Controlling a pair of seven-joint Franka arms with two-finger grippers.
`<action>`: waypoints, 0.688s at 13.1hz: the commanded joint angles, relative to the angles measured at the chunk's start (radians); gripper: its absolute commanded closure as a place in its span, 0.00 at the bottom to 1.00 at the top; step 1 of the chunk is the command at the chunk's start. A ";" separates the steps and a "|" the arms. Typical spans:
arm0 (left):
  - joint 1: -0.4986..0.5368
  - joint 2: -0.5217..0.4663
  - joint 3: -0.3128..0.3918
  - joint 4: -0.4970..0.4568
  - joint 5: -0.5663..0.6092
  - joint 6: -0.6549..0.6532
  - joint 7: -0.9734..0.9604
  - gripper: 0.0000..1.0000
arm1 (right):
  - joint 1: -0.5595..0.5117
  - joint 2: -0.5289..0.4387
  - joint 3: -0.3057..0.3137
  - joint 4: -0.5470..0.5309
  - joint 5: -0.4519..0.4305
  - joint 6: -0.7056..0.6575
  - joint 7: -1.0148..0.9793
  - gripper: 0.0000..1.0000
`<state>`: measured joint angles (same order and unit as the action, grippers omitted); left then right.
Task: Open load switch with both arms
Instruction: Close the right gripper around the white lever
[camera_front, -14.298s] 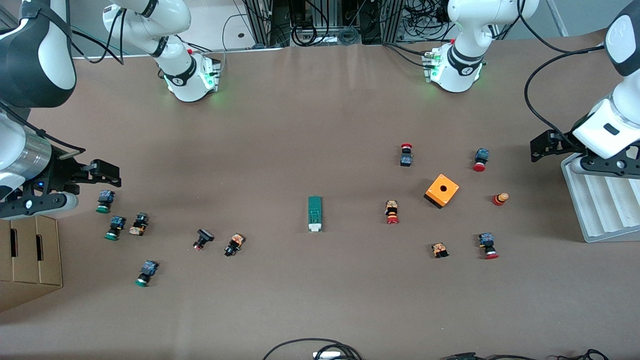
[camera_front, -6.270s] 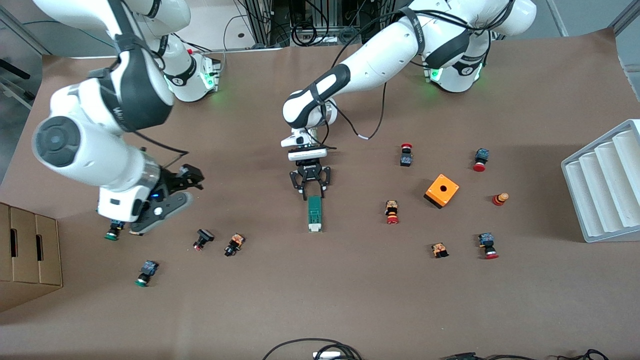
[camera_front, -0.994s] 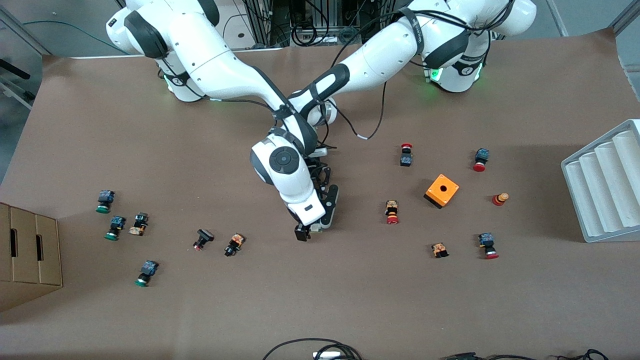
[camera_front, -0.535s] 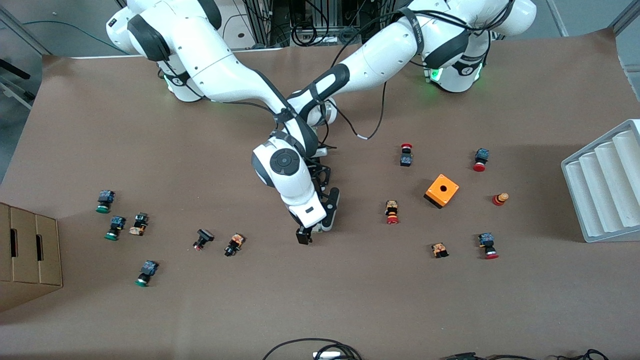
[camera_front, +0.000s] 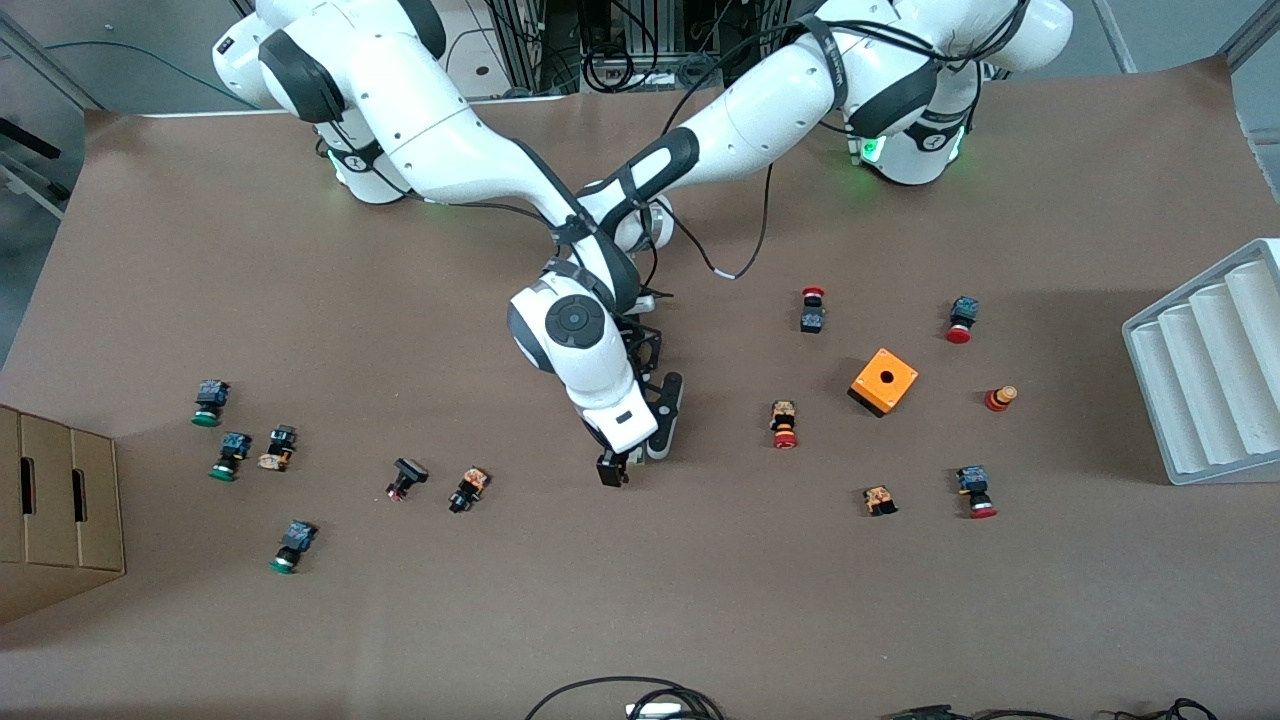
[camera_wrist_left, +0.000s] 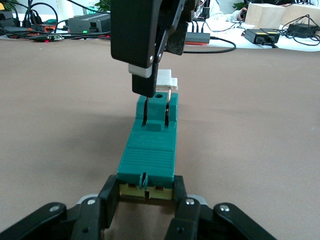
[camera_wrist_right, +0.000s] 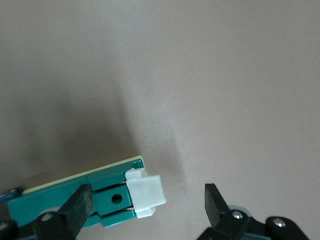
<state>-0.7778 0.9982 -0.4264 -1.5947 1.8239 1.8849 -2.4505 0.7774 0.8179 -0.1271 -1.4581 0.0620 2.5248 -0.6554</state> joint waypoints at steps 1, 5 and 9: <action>-0.012 0.019 0.008 0.012 0.011 -0.013 -0.022 0.73 | 0.010 0.020 -0.014 0.022 -0.005 -0.001 -0.004 0.00; -0.012 0.019 0.008 0.010 0.011 -0.015 -0.022 0.73 | 0.011 0.021 -0.014 0.021 -0.004 -0.011 -0.003 0.00; -0.012 0.019 0.008 0.010 0.011 -0.015 -0.022 0.73 | 0.011 0.021 -0.014 0.018 -0.004 -0.011 -0.001 0.00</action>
<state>-0.7779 0.9984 -0.4264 -1.5947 1.8243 1.8845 -2.4505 0.7776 0.8293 -0.1291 -1.4581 0.0619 2.5230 -0.6560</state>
